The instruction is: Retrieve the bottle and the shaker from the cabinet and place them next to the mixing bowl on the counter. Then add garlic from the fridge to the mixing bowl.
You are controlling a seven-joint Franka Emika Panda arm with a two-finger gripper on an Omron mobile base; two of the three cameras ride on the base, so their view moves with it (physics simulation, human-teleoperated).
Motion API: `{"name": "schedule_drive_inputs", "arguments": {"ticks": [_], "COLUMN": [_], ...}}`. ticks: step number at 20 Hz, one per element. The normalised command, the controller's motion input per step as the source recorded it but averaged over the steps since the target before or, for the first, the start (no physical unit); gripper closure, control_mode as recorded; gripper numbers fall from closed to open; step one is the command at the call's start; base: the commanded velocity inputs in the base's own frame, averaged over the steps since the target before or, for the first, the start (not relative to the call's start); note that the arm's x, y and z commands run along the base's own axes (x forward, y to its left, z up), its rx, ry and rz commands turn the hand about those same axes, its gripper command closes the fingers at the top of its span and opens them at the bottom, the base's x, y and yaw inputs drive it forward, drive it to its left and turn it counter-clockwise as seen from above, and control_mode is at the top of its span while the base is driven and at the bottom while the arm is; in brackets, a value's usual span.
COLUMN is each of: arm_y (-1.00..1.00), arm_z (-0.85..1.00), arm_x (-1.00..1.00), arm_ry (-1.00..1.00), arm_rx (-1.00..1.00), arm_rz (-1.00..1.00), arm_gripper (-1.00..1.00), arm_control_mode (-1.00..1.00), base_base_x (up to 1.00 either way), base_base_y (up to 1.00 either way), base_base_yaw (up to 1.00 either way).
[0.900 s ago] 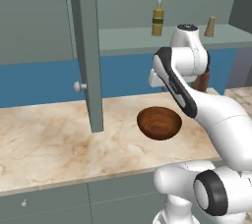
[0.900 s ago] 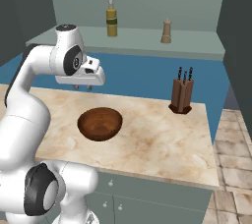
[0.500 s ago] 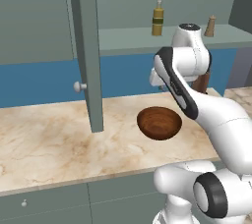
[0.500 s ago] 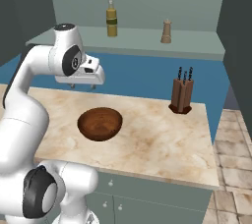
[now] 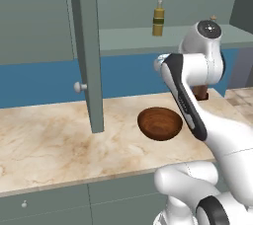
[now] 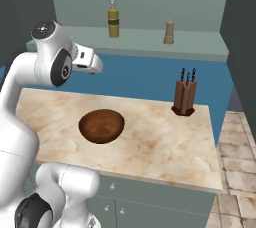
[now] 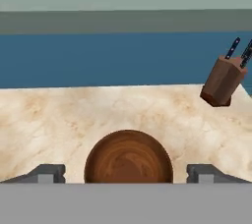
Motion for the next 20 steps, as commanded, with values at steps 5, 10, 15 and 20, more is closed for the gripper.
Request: {"name": "schedule_drive_inputs", "arguments": {"ticks": [5,10,15,20], "arm_y": [-0.04,-0.1,-0.24,0.0], "arm_z": [0.8,0.76,0.33,0.0], "arm_x": [-0.01,0.0,0.04,0.24], "arm_ry": [-0.4,-0.27,-0.08,0.0], "arm_rx": [0.05,0.0,-0.01,-0.01], "arm_rz": [-0.07,-0.01,-0.03,-0.01], "arm_gripper": [-1.0,-1.0,-1.0,-1.0], "arm_control_mode": [-1.0,-1.0,-1.0,-1.0], "base_base_x": [0.0,0.0,0.0,0.0], "base_base_y": [0.0,0.0,0.0,0.0], "base_base_yaw": [0.0,0.0,0.0,0.0]}}
